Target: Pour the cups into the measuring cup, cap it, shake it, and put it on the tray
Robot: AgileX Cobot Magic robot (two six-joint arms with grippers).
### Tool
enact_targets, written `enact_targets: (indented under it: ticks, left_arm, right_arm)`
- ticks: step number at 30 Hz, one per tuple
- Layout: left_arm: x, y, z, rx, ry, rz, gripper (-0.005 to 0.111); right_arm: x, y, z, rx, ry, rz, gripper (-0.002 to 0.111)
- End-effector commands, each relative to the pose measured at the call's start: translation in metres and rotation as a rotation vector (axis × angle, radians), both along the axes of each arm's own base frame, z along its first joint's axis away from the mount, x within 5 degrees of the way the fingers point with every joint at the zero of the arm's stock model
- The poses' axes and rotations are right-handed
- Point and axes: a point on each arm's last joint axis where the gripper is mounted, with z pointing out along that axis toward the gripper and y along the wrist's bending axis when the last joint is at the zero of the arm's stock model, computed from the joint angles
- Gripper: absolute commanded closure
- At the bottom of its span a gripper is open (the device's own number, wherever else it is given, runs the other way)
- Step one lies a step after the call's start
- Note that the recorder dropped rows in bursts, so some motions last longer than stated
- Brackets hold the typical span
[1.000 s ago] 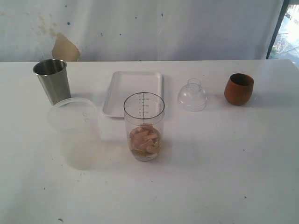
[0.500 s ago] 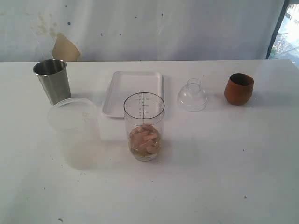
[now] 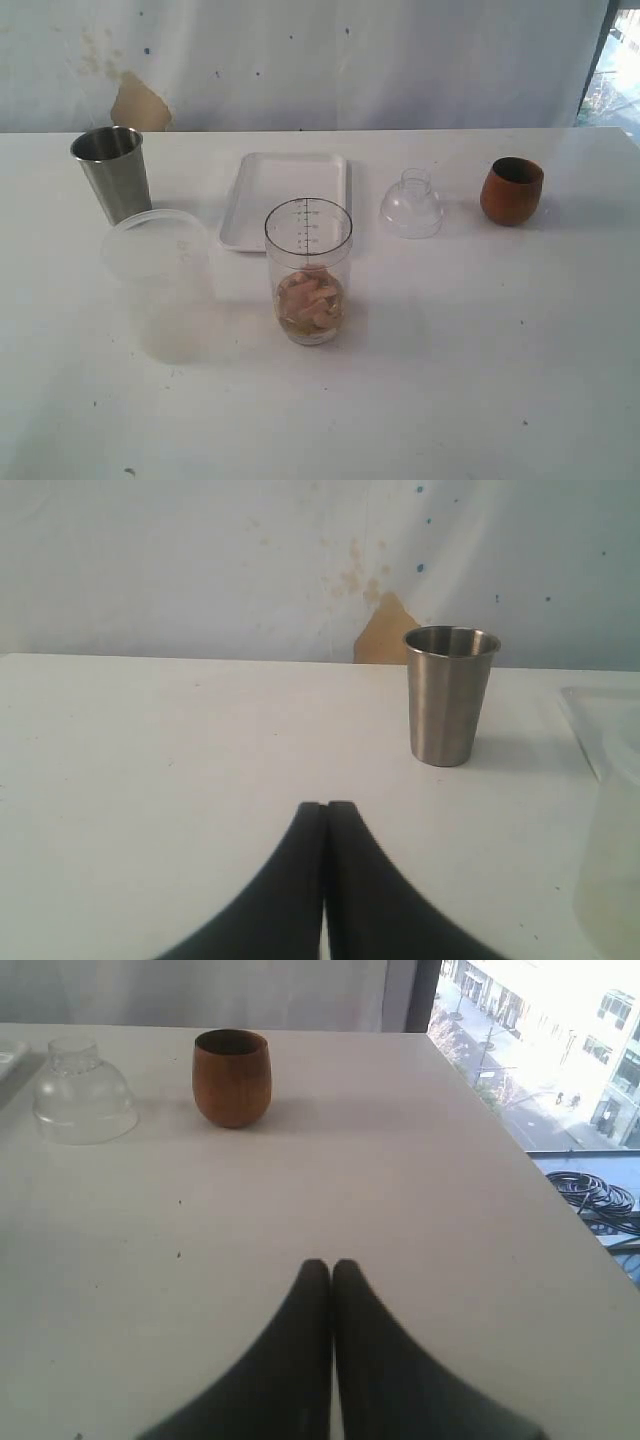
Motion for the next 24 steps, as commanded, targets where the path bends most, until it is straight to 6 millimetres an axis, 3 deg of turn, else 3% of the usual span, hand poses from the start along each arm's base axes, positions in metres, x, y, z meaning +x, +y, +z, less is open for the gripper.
enact_targets:
  ticks: [1,7,19,20,24]
  left_arm:
    - [0.000,0.000,0.000,-0.013,-0.014,-0.002,0.107]
    - [0.000,0.000,0.000,-0.013,-0.014,-0.002,0.107]
    - [0.000,0.000,0.000,-0.013,-0.014,-0.002,0.107]
    - [0.000,0.000,0.000,-0.013,-0.014,-0.002,0.107]
    - [0.000,0.000,0.000,-0.013,-0.014,-0.002,0.107]
  right_arm:
    - [0.000,0.000,-0.002,-0.007,0.000,-0.004,0.108]
    - [0.000,-0.003,-0.001,-0.110,0.004,-0.005,0.108]
    - [0.000,-0.003,0.000,-0.127,-0.002,-0.006,0.108]
    - [0.001,-0.003,0.002,-0.149,-0.026,-0.004,0.108]
    - [0.001,-0.001,0.041,0.022,-0.479,-0.011,0.108]
